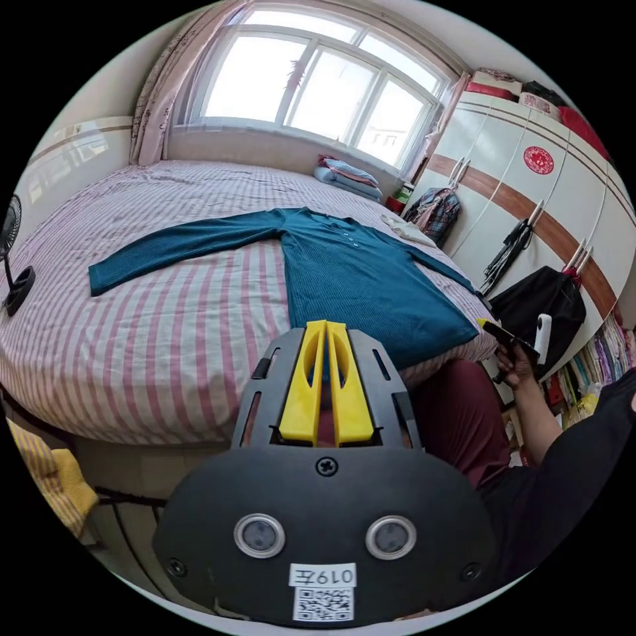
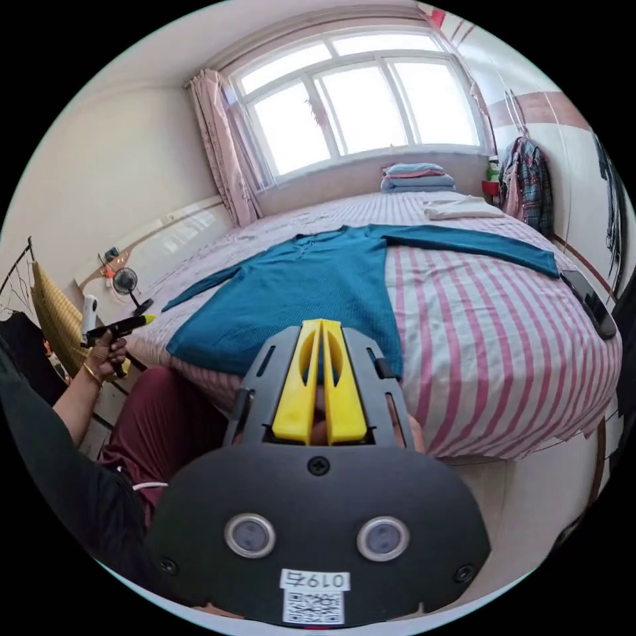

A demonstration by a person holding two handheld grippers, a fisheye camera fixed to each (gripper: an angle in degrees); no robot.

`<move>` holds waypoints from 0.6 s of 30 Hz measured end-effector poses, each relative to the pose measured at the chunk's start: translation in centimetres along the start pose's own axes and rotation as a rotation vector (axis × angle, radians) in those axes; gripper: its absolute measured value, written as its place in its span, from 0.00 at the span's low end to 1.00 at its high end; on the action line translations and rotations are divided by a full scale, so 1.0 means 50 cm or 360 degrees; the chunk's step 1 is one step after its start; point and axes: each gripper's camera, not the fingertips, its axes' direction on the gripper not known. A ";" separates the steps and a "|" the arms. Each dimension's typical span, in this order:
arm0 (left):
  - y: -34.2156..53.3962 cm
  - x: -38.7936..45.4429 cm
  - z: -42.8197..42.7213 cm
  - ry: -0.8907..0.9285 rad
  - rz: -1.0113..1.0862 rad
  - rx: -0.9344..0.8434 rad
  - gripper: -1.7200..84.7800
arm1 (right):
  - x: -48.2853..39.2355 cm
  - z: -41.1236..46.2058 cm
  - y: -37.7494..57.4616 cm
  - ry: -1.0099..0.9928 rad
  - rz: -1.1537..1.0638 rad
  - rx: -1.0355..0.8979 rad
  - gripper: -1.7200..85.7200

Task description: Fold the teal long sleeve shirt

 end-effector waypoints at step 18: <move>0.328 -0.330 -0.163 0.0515 -0.0645 -0.0063 0.15 | 0.142 -0.122 0.074 0.0120 0.0589 0.0045 0.11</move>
